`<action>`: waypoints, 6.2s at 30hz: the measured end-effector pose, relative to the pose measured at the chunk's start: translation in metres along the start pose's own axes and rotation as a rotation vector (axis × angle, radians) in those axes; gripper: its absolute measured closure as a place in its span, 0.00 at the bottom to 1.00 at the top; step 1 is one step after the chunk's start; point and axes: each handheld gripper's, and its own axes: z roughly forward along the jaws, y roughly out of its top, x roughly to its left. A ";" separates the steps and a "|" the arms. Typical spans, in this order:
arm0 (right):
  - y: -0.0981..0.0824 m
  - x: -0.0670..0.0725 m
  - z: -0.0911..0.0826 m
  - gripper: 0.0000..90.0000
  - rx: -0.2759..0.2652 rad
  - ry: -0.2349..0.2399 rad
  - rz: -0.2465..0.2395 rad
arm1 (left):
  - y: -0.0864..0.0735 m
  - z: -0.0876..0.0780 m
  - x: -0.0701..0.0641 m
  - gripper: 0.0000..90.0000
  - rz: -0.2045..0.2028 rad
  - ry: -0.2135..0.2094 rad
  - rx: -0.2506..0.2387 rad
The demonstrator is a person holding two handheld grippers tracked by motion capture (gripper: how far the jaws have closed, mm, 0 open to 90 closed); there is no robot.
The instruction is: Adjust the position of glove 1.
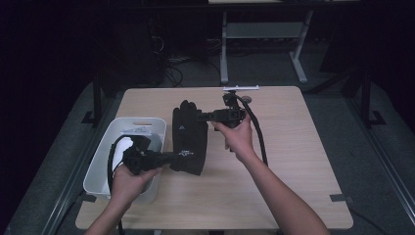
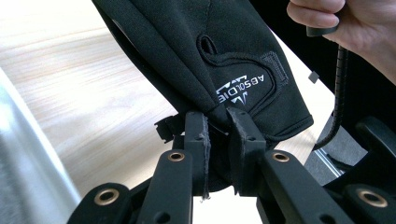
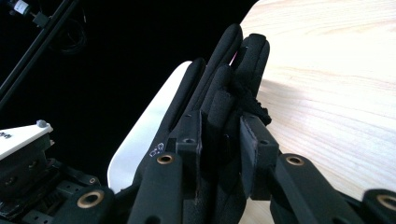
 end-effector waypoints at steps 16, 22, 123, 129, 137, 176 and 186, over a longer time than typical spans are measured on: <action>0.008 0.021 0.031 0.79 0.016 0.025 -0.020 | -0.009 -0.028 0.019 0.88 -0.040 0.028 -0.021; 0.011 0.028 0.042 0.79 0.025 0.029 -0.027 | -0.013 -0.038 0.028 0.88 -0.063 0.044 -0.032; -0.006 0.032 0.148 0.64 0.151 0.016 -0.020 | -0.074 -0.113 0.105 0.68 -0.280 0.138 -0.032; -0.004 0.030 0.135 0.63 0.135 0.037 -0.012 | -0.064 -0.105 0.096 0.68 -0.267 0.108 -0.022; 0.000 0.028 0.117 0.60 0.106 0.061 -0.013 | -0.050 -0.099 0.084 0.66 -0.233 0.096 -0.026; -0.002 -0.010 0.034 0.50 -0.003 0.029 0.037 | -0.012 -0.055 0.047 0.37 -0.172 0.010 -0.042; -0.007 -0.020 0.025 0.49 -0.002 0.020 0.040 | -0.008 -0.048 0.042 0.34 -0.153 -0.004 -0.033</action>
